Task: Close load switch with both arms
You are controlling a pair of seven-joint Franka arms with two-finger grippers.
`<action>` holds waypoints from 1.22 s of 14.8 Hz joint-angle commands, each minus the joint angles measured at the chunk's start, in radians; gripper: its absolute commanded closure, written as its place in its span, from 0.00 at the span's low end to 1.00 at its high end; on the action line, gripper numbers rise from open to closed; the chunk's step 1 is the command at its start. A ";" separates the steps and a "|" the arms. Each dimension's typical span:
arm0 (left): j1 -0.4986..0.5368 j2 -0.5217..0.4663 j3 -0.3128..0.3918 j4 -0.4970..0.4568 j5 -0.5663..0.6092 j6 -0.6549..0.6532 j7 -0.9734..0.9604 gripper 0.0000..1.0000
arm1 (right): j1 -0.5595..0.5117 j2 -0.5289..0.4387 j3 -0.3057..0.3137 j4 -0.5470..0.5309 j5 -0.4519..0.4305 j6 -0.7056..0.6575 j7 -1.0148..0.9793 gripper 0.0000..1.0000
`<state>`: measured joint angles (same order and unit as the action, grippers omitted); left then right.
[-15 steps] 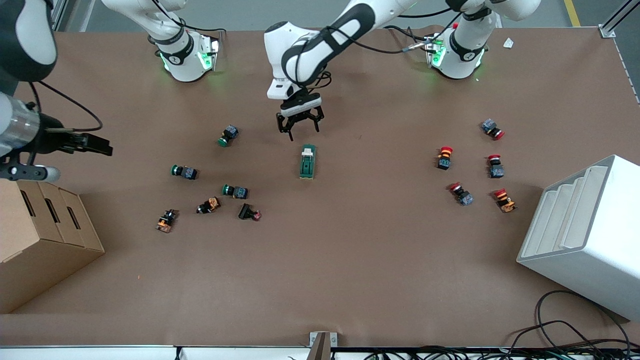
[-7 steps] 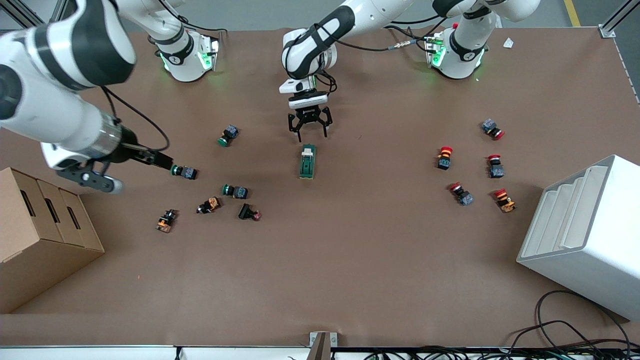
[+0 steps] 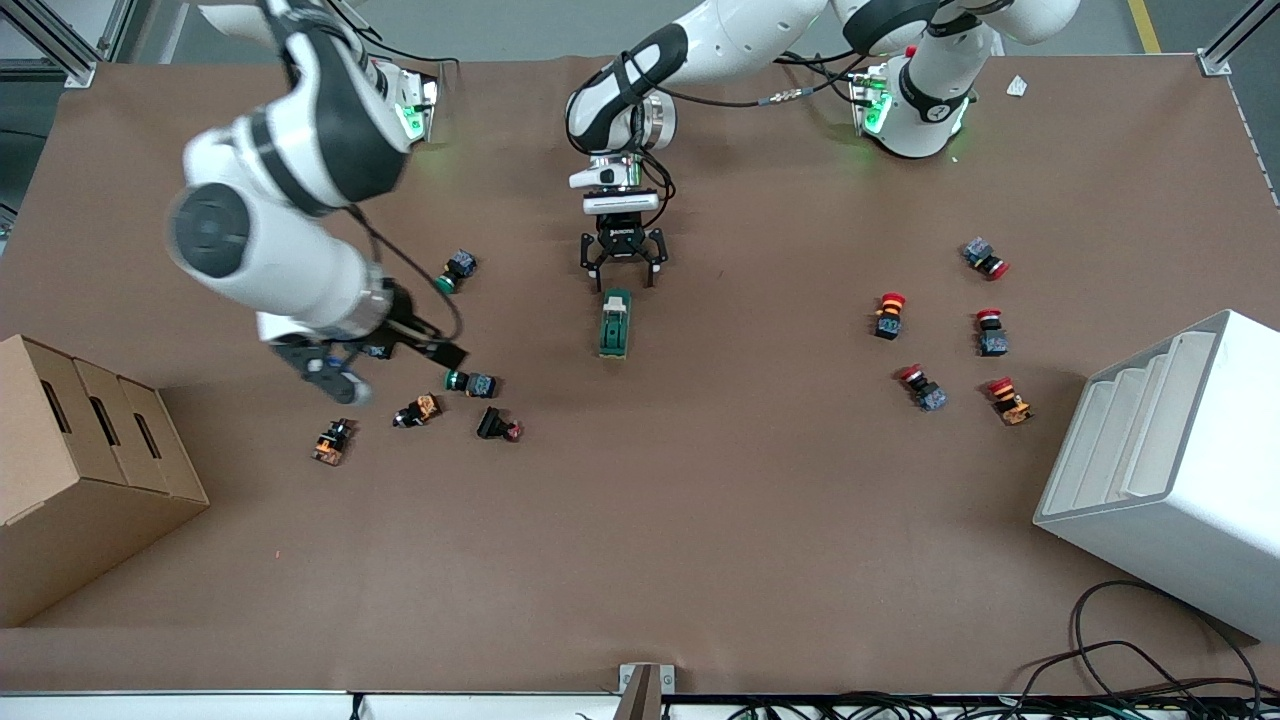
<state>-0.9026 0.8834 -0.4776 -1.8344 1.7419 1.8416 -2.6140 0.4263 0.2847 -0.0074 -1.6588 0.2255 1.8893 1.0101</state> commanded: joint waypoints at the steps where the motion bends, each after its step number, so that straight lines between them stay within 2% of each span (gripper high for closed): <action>1: -0.005 0.026 0.007 0.012 0.083 0.004 -0.020 0.01 | 0.095 0.030 -0.010 -0.064 0.104 0.127 0.128 0.00; 3: -0.007 0.046 0.008 0.012 0.129 0.004 -0.020 0.01 | 0.176 0.065 -0.010 -0.117 0.179 0.255 0.139 0.00; 5: -0.007 0.058 0.008 0.012 0.149 0.004 -0.018 0.01 | 0.250 0.109 -0.010 -0.163 0.207 0.380 0.188 0.00; 9: -0.015 0.084 0.013 0.011 0.151 -0.013 -0.018 0.01 | 0.348 0.183 -0.010 -0.174 0.224 0.430 0.222 0.00; 13: -0.027 0.101 0.016 0.011 0.154 -0.036 -0.020 0.01 | 0.402 0.197 -0.010 -0.280 0.230 0.591 0.239 0.00; 18: -0.028 0.106 0.016 0.011 0.154 -0.041 -0.020 0.00 | 0.437 0.225 -0.010 -0.318 0.230 0.660 0.239 0.00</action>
<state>-0.9271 0.9220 -0.4687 -1.8491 1.8834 1.7690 -2.6215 0.8455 0.5120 -0.0064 -1.9544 0.4296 2.5158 1.2465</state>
